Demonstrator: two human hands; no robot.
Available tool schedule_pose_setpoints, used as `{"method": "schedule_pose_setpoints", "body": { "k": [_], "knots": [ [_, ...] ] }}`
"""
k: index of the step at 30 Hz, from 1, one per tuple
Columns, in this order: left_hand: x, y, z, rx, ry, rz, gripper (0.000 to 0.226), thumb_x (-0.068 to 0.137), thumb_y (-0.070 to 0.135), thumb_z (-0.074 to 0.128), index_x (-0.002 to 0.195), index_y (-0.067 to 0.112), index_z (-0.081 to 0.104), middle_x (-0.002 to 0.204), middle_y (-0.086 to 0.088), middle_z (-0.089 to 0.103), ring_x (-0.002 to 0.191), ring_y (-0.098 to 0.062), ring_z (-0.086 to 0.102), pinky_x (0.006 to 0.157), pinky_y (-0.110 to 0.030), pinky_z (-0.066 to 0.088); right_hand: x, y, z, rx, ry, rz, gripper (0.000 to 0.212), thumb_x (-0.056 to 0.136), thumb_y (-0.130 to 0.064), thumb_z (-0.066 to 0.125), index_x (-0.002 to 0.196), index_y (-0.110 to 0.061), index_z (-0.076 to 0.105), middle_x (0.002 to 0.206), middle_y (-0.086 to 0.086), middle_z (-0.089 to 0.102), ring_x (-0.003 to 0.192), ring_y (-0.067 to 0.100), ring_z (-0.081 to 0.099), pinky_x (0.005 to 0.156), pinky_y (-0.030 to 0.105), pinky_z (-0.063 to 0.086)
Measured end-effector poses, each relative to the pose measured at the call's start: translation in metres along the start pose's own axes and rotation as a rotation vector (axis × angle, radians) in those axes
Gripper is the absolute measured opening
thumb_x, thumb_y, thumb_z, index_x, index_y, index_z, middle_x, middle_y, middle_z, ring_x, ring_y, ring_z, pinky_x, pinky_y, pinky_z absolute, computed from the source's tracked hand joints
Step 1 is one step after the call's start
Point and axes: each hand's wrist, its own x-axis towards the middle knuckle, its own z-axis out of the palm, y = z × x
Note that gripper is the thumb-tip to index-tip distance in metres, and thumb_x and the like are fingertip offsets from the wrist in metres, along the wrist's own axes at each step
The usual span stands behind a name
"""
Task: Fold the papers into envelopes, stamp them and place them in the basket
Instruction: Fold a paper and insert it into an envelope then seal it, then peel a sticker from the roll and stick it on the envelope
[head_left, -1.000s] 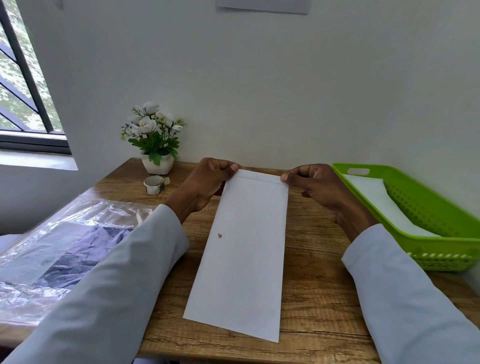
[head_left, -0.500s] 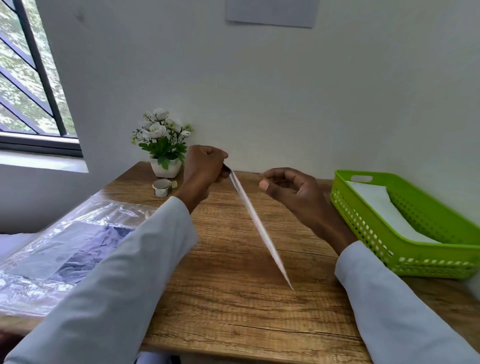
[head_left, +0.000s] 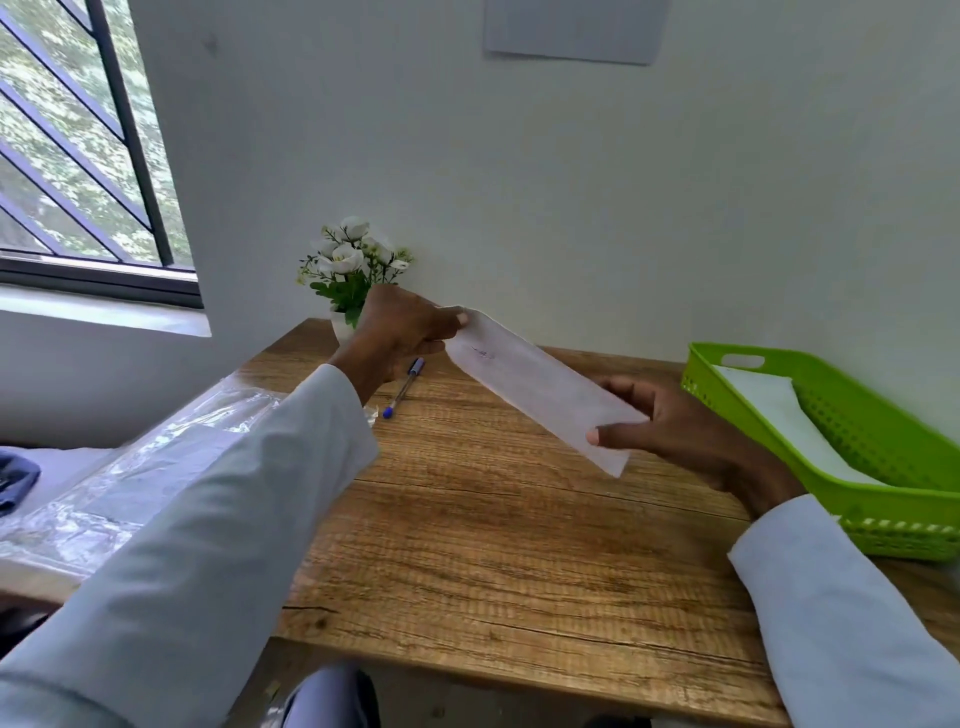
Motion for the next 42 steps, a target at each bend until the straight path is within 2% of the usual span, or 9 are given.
{"method": "schedule_pose_setpoints", "body": {
  "k": [3,7,11,17,22,27,33,38,42],
  "knots": [
    [-0.001,0.000,-0.005,0.075,0.035,0.091,0.017,0.076,0.011,0.081,0.080,-0.002,0.071,0.075,-0.015,0.072,0.063,-0.017,0.068,0.061,-0.029,0.060,0.010,0.013,-0.002,0.104,0.317,0.024,0.029,0.081,-0.015,0.079,0.108,-0.018,0.071,0.103,0.001,0.076,0.091,0.015,0.072,0.077,0.031,0.059],
    [-0.004,0.003,-0.009,0.076,-0.001,0.084,0.013,0.081,0.014,0.077,0.085,0.003,0.072,0.069,-0.003,0.068,0.048,-0.005,0.059,0.045,-0.015,0.046,0.013,0.015,-0.013,0.448,0.417,0.058,0.028,0.078,-0.011,0.077,0.105,-0.006,0.072,0.099,0.007,0.077,0.086,0.019,0.075,0.065,0.029,0.060],
    [-0.004,-0.012,-0.011,0.077,-0.055,-0.035,0.026,0.083,0.011,0.075,0.103,-0.004,0.068,0.094,-0.016,0.071,0.074,-0.023,0.063,0.067,-0.032,0.057,0.015,0.025,-0.015,0.520,0.359,0.195,0.039,0.073,-0.014,0.076,0.109,-0.001,0.071,0.105,0.013,0.075,0.095,0.024,0.072,0.071,0.031,0.062],
    [0.002,-0.041,-0.016,0.205,-0.137,-0.140,0.019,0.082,0.002,0.072,0.100,-0.003,0.068,0.107,-0.014,0.070,0.089,-0.024,0.069,0.084,-0.039,0.058,0.012,0.031,-0.009,0.383,0.291,0.367,0.009,0.079,-0.003,0.075,0.086,0.000,0.070,0.090,0.013,0.076,0.072,0.017,0.073,0.055,0.025,0.058],
    [0.007,-0.063,-0.018,0.377,-0.177,-0.157,0.022,0.077,0.003,0.077,0.098,-0.001,0.073,0.102,-0.014,0.071,0.096,-0.025,0.066,0.092,-0.038,0.054,0.018,0.037,-0.006,0.256,0.284,0.466,0.025,0.076,0.001,0.079,0.097,0.005,0.067,0.089,0.015,0.075,0.069,0.017,0.072,0.053,0.025,0.057],
    [0.009,-0.072,-0.015,0.448,-0.145,-0.098,0.009,0.074,0.006,0.080,0.078,0.010,0.073,0.081,0.000,0.068,0.083,-0.013,0.060,0.078,-0.028,0.050,0.020,0.039,-0.005,0.180,0.314,0.511,0.023,0.070,0.003,0.083,0.082,0.000,0.064,0.089,0.019,0.072,0.073,0.024,0.070,0.061,0.028,0.061],
    [0.005,-0.075,-0.011,0.611,-0.135,0.088,0.015,0.071,0.014,0.085,0.080,0.011,0.073,0.070,0.009,0.061,0.067,-0.005,0.055,0.059,-0.022,0.042,0.018,0.035,-0.004,-0.059,0.344,0.529,0.032,0.066,-0.003,0.089,0.088,0.006,0.067,0.068,0.015,0.068,0.050,0.018,0.060,0.046,0.024,0.052],
    [0.018,-0.072,-0.029,0.570,0.077,0.161,0.008,0.076,0.014,0.080,0.079,0.013,0.073,0.076,0.003,0.069,0.070,-0.011,0.063,0.071,-0.030,0.053,0.026,0.016,0.006,-0.436,0.476,0.376,0.032,0.070,-0.027,0.088,0.075,-0.002,0.069,0.062,0.011,0.070,0.054,0.020,0.063,0.060,0.031,0.048],
    [0.035,-0.082,-0.051,0.807,0.271,0.218,0.019,0.079,0.013,0.075,0.097,0.015,0.075,0.103,-0.008,0.069,0.093,-0.027,0.061,0.075,-0.034,0.049,0.037,0.001,0.022,-0.413,0.487,0.243,0.029,0.077,-0.030,0.083,0.077,-0.005,0.068,0.064,0.010,0.070,0.063,0.026,0.071,0.068,0.036,0.056]
  ]
}}
